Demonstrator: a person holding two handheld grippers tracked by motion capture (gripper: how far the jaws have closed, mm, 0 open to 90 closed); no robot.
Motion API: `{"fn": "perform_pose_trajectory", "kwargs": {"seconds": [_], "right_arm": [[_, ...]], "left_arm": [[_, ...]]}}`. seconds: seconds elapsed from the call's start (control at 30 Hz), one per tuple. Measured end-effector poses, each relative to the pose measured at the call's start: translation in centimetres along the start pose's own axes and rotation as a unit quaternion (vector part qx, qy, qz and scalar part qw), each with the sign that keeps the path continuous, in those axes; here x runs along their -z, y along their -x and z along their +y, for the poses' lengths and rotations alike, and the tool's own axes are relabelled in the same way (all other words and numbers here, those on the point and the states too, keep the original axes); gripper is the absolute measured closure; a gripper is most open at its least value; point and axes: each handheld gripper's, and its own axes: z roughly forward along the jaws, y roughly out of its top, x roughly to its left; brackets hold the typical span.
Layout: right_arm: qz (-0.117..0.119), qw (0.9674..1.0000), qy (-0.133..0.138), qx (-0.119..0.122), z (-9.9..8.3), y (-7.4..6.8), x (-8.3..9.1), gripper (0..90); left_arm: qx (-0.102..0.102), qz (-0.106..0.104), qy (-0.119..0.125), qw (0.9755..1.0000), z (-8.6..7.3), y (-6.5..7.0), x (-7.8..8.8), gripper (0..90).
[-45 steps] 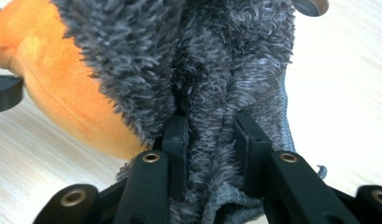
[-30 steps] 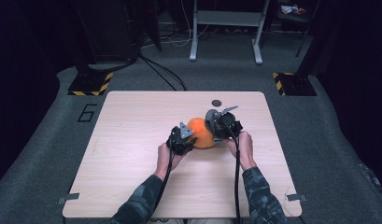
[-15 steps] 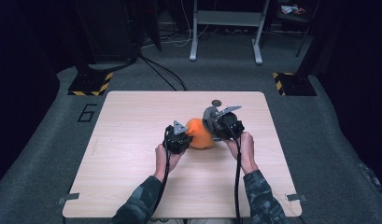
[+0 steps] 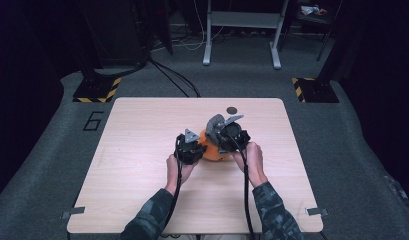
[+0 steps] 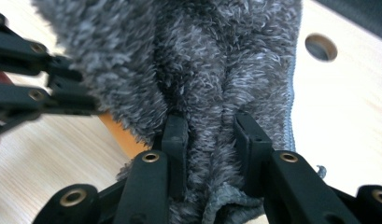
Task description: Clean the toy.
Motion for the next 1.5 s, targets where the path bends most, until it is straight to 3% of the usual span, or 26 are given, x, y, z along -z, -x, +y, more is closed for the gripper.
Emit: {"fn": "perform_pose_trajectory", "kwargs": {"seconds": [0.3, 0.43, 0.67, 0.8, 0.9, 1.1, 1.2, 1.27, 1.37, 1.5], "right_arm": [[-0.003, 0.9982, -0.037, -0.047, -2.8, 2.3, -1.5, 68.7], [-0.003, 0.9947, -0.072, -0.073, -4.1, 3.2, -2.8, 68.7], [-0.001, 0.9896, -0.117, -0.084, -5.6, 4.5, -5.5, 68.4], [-0.010, 0.9922, -0.090, -0.085, -4.7, 4.7, -3.6, 68.5], [-0.009, 0.9957, -0.051, -0.077, -3.4, 4.7, -1.3, 68.5], [0.006, 0.9996, 0.002, -0.029, 0.0, 1.9, 1.3, 68.5], [0.011, 0.9999, 0.002, -0.005, 1.1, 0.6, 1.0, 68.5], [0.008, 0.9999, -0.012, 0.000, 1.3, 0.1, 0.2, 68.5], [0.011, 0.9999, -0.007, 0.001, 1.0, 0.4, -0.2, 68.5], [0.009, 0.9996, -0.020, -0.015, 0.0, 1.1, -0.5, 68.5]], "left_arm": [[0.001, 0.001, -0.003, 1.0000, -0.2, -0.4, -0.1, 80.7], [0.002, 0.004, -0.002, 1.0000, -0.3, -0.4, -0.1, 80.6], [0.001, 0.003, -0.002, 1.0000, -0.4, -0.7, -0.1, 80.4], [0.003, 0.003, 0.000, 1.0000, -0.4, -0.7, -0.1, 80.3], [-0.002, 0.002, 0.000, 1.0000, -0.4, -0.5, -0.1, 80.4], [-0.007, 0.003, 0.000, 1.0000, -0.2, -0.3, -0.2, 80.3], [-0.006, 0.004, 0.001, 1.0000, -0.2, -0.2, -0.2, 80.3], [-0.009, 0.005, -0.003, 0.9999, -0.2, -0.3, -0.2, 80.3], [-0.006, 0.001, -0.002, 1.0000, -0.3, -0.5, -0.2, 80.2], [-0.005, 0.000, -0.001, 1.0000, -0.3, -0.4, -0.3, 80.2]]}}
